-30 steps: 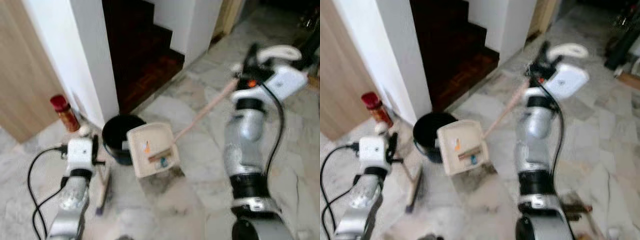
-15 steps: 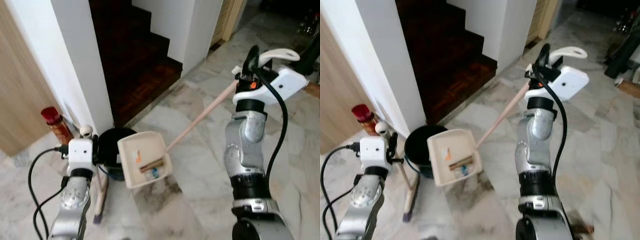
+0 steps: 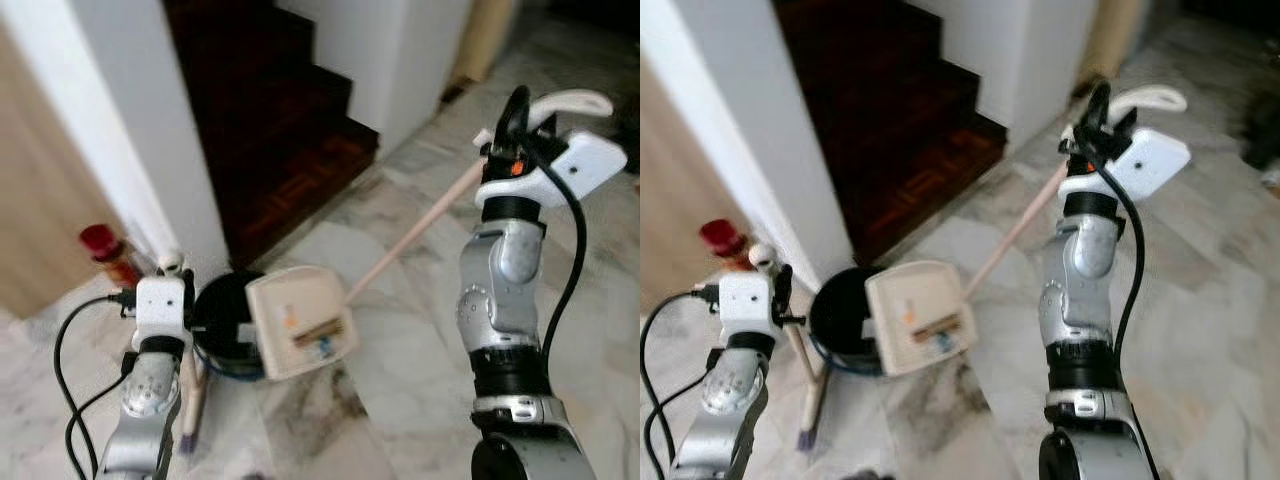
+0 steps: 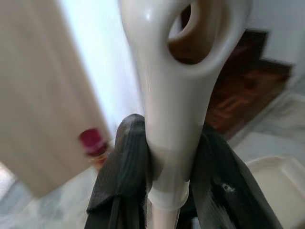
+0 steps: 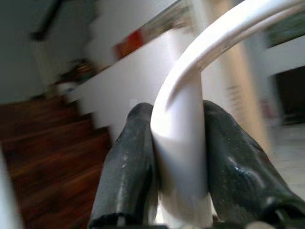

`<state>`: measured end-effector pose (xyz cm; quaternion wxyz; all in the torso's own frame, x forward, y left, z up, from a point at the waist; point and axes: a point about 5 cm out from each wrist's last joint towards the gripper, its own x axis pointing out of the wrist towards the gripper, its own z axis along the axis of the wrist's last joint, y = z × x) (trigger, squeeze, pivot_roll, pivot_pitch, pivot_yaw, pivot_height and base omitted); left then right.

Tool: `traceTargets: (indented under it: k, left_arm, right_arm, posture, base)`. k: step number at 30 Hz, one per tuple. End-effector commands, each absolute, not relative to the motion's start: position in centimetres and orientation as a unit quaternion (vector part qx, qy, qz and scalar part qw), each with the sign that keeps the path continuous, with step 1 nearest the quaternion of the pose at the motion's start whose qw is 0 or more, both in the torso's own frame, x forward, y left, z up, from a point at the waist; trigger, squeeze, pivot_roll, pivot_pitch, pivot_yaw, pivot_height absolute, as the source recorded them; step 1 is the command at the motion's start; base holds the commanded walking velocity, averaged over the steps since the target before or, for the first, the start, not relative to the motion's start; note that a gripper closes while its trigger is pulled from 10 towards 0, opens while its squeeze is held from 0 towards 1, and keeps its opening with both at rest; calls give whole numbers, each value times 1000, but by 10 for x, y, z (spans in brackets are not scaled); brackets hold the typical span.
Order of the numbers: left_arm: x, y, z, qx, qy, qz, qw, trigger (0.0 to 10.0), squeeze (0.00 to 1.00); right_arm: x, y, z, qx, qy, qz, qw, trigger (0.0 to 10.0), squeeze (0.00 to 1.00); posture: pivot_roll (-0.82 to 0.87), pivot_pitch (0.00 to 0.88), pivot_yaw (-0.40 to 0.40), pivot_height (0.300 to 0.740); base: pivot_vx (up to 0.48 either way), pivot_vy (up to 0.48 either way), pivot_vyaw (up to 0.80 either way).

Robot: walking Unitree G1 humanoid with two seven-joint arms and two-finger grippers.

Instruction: Sweep floor

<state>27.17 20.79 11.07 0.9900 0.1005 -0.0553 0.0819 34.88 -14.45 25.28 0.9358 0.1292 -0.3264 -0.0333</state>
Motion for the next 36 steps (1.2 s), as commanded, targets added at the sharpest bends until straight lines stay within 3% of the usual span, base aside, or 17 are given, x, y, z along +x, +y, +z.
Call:
traceTargets:
  k: [1, 15, 36]
  left_arm:
    - [274, 205, 120, 111, -78, 77, 988, 10000, 0]
    - [274, 207, 121, 110, -85, 81, 987, 10000, 0]
    - [273, 204, 120, 107, -89, 75, 987, 10000, 0]
  right_arm:
    - [343, -151, 272, 166, -369, -44, 914, 10000, 0]
    - [342, -152, 276, 176, -376, -46, 908, 10000, 0]
    - [336, -146, 283, 171, -394, -32, 902, 10000, 0]
  posture:
    - [126, 108, -33, 740]
    - [126, 102, -33, 740]
    - [123, 102, -36, 740]
  base:
    - [416, 0, 0]
    - [412, 0, 0]
    - [0, 0, 0]
